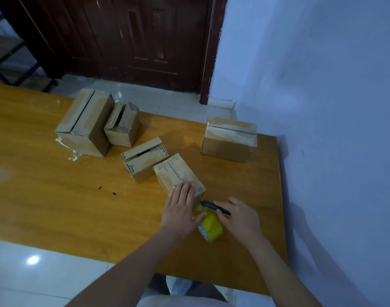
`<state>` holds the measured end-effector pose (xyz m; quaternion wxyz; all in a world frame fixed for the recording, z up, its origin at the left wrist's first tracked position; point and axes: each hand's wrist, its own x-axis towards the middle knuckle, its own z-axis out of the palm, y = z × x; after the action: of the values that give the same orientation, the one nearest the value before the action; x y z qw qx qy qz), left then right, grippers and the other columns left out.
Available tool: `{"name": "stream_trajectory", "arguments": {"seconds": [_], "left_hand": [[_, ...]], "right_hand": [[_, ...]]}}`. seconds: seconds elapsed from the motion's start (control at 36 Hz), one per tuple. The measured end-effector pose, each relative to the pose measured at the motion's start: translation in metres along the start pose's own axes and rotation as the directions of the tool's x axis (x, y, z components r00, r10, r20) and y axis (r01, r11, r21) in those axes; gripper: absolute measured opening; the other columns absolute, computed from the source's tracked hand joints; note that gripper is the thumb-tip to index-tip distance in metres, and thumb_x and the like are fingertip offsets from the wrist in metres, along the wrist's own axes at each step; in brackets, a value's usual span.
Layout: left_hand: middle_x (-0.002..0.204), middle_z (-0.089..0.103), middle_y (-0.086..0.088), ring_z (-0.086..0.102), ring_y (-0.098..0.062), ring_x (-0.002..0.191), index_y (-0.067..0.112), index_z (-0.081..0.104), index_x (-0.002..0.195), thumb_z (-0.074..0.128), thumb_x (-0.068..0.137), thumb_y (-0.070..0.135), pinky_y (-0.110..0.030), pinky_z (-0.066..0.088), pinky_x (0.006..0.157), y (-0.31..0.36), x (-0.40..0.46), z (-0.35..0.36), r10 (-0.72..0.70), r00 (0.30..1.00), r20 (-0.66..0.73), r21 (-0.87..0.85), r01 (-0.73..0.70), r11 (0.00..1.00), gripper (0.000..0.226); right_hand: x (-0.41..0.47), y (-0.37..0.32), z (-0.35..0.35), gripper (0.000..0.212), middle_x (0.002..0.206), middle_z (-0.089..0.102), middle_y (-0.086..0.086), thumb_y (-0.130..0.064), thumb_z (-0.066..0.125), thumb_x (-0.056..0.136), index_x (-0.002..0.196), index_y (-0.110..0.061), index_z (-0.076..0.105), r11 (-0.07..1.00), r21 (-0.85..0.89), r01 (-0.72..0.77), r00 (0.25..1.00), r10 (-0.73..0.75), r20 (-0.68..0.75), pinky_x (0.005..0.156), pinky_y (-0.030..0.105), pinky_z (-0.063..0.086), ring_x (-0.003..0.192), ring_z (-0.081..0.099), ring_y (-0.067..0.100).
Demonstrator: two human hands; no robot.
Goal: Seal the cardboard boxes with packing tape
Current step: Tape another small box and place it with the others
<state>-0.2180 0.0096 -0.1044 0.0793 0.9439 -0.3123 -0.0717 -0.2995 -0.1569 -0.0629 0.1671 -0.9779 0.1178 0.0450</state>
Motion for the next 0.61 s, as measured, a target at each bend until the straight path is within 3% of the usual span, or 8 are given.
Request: {"name": "stream_trajectory", "arguments": {"seconds": [0.17, 0.33, 0.39, 0.44, 0.56, 0.61], "left_hand": [[0.139, 0.050, -0.014, 0.044, -0.031, 0.132, 0.002, 0.050, 0.134, 0.016, 0.089, 0.070, -0.041, 0.021, 0.110, 0.000, -0.001, -0.003, -0.012, 0.999, 0.039, -0.006, 0.012, 1.000, 0.089], [0.147, 0.041, -0.012, 0.032, -0.029, 0.140, 0.005, 0.040, 0.142, 0.019, 0.085, 0.072, -0.041, 0.014, 0.117, 0.001, -0.001, 0.000, -0.015, 1.000, 0.003, 0.036, 0.014, 0.999, 0.091], [0.153, 0.031, -0.011, 0.021, -0.028, 0.144, 0.006, 0.030, 0.147, 0.014, 0.084, 0.073, -0.040, 0.007, 0.117, 0.001, -0.001, 0.000, -0.009, 1.000, -0.004, 0.048, 0.009, 0.999, 0.094], [0.155, 0.026, -0.011, 0.017, -0.027, 0.145, 0.006, 0.026, 0.148, 0.012, 0.083, 0.074, -0.040, 0.005, 0.117, 0.001, 0.000, -0.001, -0.012, 1.000, -0.004, 0.052, 0.012, 0.999, 0.095], [0.153, 0.030, -0.010, 0.022, -0.028, 0.144, 0.006, 0.030, 0.147, 0.016, 0.083, 0.073, -0.040, 0.007, 0.116, 0.001, 0.000, 0.000, -0.016, 1.000, 0.000, 0.063, 0.016, 0.998, 0.094], [0.146, 0.042, -0.011, 0.035, -0.029, 0.138, 0.005, 0.042, 0.141, 0.022, 0.084, 0.072, -0.041, 0.018, 0.115, 0.000, 0.001, 0.001, -0.014, 1.000, 0.000, 0.052, 0.014, 0.999, 0.091]], "right_hand": [[0.006, 0.000, 0.004, 0.032, 0.092, 0.055, -0.008, -0.037, 0.050, 0.095, 0.124, -0.032, 0.061, 0.997, -0.043, -0.065, 0.998, 0.065, -0.002, 0.043, 0.013, 0.019, 0.074, 0.057, 0.010], [0.020, 0.010, 0.021, 0.030, 0.101, 0.056, -0.008, -0.033, 0.044, 0.098, 0.123, -0.028, 0.059, 0.967, -0.007, -0.254, 0.966, 0.254, 0.049, 0.045, 0.017, 0.034, 0.074, 0.053, 0.009], [0.023, 0.015, 0.032, 0.026, 0.102, 0.058, -0.004, -0.030, 0.047, 0.097, 0.118, -0.023, 0.060, 0.948, 0.026, -0.318, 0.946, 0.316, 0.078, 0.055, 0.025, 0.047, 0.079, 0.058, 0.014], [0.025, 0.019, 0.043, 0.024, 0.107, 0.060, 0.000, -0.031, 0.048, 0.096, 0.115, -0.020, 0.057, 0.929, 0.017, -0.371, 0.923, 0.366, 0.118, 0.069, 0.031, 0.050, 0.090, 0.061, 0.019], [0.026, 0.024, 0.059, 0.024, 0.113, 0.057, 0.003, -0.034, 0.046, 0.096, 0.112, -0.019, 0.056, 0.911, -0.001, -0.413, 0.904, 0.410, 0.122, 0.086, 0.037, 0.046, 0.104, 0.056, 0.023], [0.027, 0.025, 0.063, 0.029, 0.124, 0.050, 0.003, -0.035, 0.047, 0.096, 0.118, -0.019, 0.056, 0.906, -0.014, -0.422, 0.903, 0.422, 0.076, 0.092, 0.038, 0.044, 0.115, 0.048, 0.023]]}}
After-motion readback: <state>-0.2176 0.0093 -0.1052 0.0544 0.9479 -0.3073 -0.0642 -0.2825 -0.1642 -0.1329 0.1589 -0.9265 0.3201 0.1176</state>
